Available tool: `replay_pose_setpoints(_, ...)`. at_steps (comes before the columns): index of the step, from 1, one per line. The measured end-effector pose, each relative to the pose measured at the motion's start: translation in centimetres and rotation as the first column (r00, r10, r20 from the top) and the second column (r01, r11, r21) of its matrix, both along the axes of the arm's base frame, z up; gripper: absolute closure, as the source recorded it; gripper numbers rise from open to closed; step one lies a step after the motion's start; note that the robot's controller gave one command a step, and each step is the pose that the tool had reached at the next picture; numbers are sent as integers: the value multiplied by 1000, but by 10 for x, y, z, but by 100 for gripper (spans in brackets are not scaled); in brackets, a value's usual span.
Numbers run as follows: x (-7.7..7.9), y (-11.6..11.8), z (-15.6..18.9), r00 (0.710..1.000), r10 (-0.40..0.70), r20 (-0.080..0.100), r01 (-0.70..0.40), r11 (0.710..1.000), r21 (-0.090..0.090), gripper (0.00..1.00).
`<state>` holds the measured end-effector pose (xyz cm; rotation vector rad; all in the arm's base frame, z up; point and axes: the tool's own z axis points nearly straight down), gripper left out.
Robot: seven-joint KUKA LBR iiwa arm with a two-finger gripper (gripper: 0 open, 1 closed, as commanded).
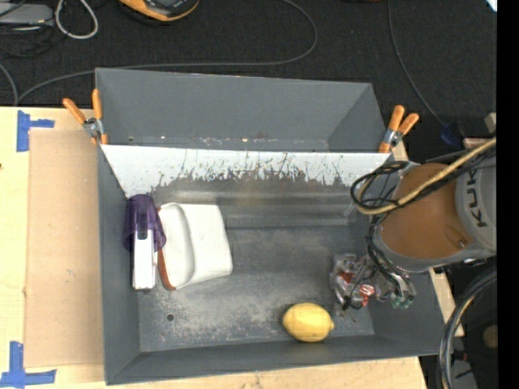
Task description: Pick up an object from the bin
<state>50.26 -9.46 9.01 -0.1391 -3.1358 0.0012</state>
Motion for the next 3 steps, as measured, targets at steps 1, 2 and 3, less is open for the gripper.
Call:
replay_pose_setpoints(1, 1, 2, 2, 1000, 25, -2, -25, 1000, 1, 100)
replay_pose_setpoints(2, -1, -12, 7, 1000, -25, -4, 25, 1000, 9, 100)
replay_pose_setpoints(3, -2, -15, 119, 1000, -25, -7, 25, 1000, 3, 100)
